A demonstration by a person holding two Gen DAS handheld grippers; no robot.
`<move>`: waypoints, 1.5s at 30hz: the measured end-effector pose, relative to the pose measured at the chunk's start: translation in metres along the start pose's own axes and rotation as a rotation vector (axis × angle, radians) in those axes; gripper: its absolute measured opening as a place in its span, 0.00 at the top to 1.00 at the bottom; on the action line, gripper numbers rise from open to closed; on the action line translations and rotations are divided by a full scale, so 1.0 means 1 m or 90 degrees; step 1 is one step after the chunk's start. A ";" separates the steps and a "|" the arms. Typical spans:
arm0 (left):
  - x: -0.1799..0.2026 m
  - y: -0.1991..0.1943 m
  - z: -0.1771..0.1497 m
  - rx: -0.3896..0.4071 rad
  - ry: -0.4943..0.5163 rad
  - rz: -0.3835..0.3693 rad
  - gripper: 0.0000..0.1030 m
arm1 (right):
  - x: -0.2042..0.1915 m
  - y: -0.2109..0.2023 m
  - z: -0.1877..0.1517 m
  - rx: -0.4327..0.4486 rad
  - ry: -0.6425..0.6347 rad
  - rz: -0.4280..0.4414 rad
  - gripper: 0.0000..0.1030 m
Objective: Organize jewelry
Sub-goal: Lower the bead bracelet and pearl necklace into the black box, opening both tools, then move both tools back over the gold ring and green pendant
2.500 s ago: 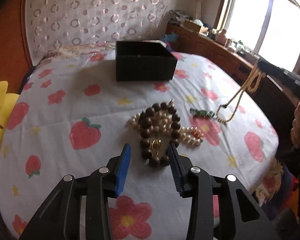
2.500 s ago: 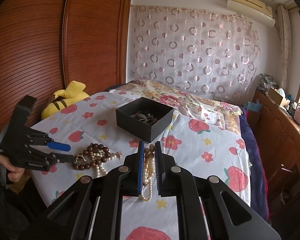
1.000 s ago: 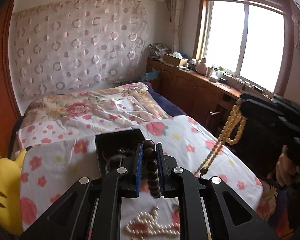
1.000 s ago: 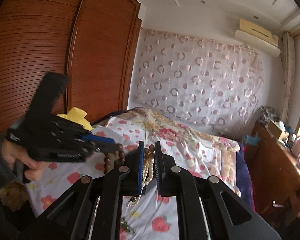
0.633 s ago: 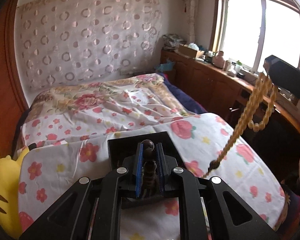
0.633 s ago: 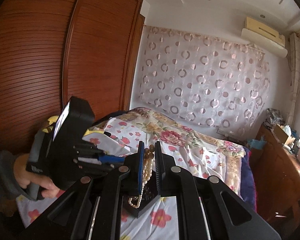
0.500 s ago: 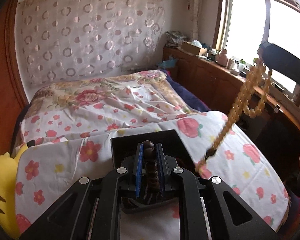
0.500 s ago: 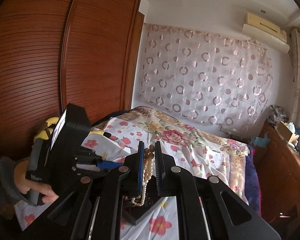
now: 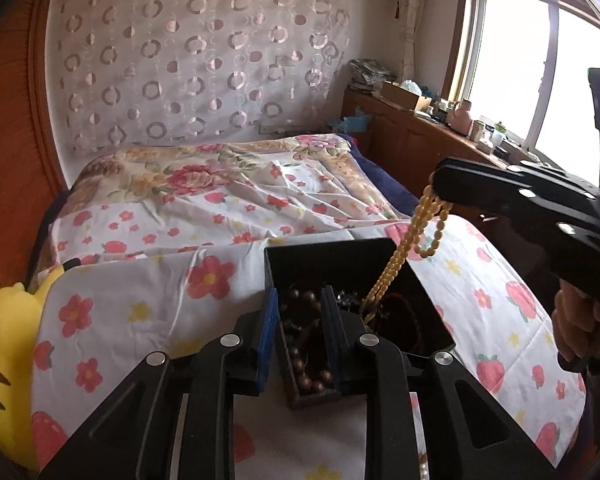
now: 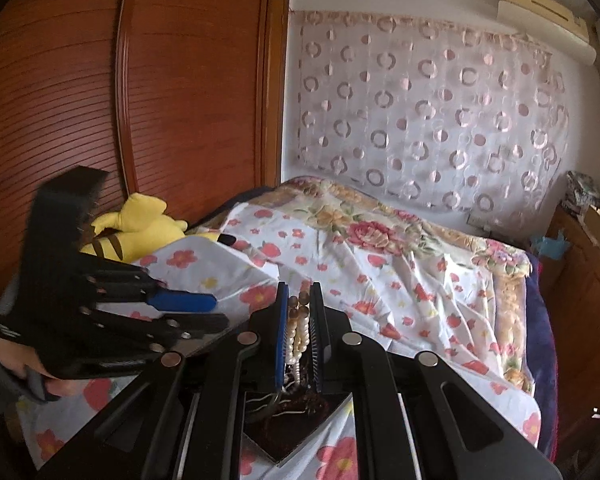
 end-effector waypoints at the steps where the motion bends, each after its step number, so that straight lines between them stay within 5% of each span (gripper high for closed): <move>1: -0.001 -0.002 -0.002 0.000 -0.001 0.000 0.80 | -0.001 0.000 0.000 0.000 0.000 0.000 0.88; 14: -0.008 -0.029 -0.028 0.010 -0.006 0.010 0.69 | -0.010 0.018 -0.013 -0.032 -0.014 0.011 0.88; 18: -0.013 -0.035 -0.043 0.004 -0.011 0.013 0.56 | -0.015 0.026 -0.026 -0.055 -0.014 0.007 0.87; 22: -0.019 -0.040 -0.058 -0.005 -0.016 0.022 0.54 | -0.018 0.020 -0.031 -0.058 -0.003 0.007 0.58; 25: -0.024 -0.047 -0.071 -0.008 -0.022 0.028 0.52 | -0.020 0.002 -0.035 -0.055 -0.002 0.001 0.58; 33: -0.025 -0.067 -0.115 -0.023 -0.039 0.032 0.45 | -0.035 -0.046 -0.107 -0.115 0.015 0.005 0.58; 37: -0.021 -0.075 -0.130 -0.024 -0.041 0.027 0.27 | -0.047 -0.059 -0.152 -0.158 0.027 0.008 0.58; 45: -0.014 -0.094 -0.149 -0.024 -0.036 0.038 0.23 | -0.078 -0.068 -0.187 -0.190 0.047 0.040 0.58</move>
Point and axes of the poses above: each gripper's, at about its wrist camera, not at the fingertips, and y roughly the way its jaws point, x to its right, z to its top, the point moved 9 cm from there along y, roughly the way its jaws point, and after that the axes turned 6 degrees about -y, right-handed, at the moved point
